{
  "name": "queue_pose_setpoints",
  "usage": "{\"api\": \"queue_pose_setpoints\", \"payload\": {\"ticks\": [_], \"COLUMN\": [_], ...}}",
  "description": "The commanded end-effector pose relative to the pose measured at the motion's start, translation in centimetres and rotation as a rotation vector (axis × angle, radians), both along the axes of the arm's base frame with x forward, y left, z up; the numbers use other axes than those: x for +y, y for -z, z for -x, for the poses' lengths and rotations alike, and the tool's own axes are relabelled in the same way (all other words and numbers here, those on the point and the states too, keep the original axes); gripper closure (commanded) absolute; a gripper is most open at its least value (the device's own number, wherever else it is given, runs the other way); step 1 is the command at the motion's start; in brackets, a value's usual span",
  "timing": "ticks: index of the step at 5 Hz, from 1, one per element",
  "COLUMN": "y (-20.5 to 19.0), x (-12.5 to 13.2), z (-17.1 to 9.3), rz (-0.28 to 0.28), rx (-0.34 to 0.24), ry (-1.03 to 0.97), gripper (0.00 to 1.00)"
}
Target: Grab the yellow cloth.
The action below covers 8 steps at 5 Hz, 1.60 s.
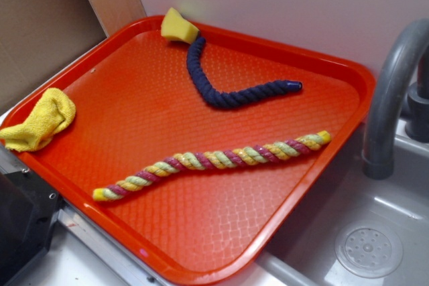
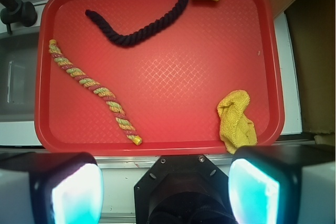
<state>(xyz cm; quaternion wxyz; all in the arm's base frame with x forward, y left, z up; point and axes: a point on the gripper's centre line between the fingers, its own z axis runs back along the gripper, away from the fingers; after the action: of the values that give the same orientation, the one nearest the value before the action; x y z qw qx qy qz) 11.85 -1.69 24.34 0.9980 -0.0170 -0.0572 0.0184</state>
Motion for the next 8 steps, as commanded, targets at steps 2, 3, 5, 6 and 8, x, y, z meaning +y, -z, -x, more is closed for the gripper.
{"api": "queue_pose_setpoints", "payload": {"ticks": [2, 3, 5, 6, 8], "y": [3.9, 6.3, 13.9, 18.1, 21.0], "x": [3.6, 6.3, 9.6, 11.5, 11.3], "z": [-1.4, -1.9, -1.4, -1.9, -2.8], "rz": [0.002, -0.012, -0.112, -0.108, -0.09], "rx": [0.013, 0.03, 0.106, 0.117, 0.124], "ry": [0.077, 0.154, 0.233, 0.276, 0.245], "gripper": [0.0, 0.0, 0.0, 0.0, 1.0]}}
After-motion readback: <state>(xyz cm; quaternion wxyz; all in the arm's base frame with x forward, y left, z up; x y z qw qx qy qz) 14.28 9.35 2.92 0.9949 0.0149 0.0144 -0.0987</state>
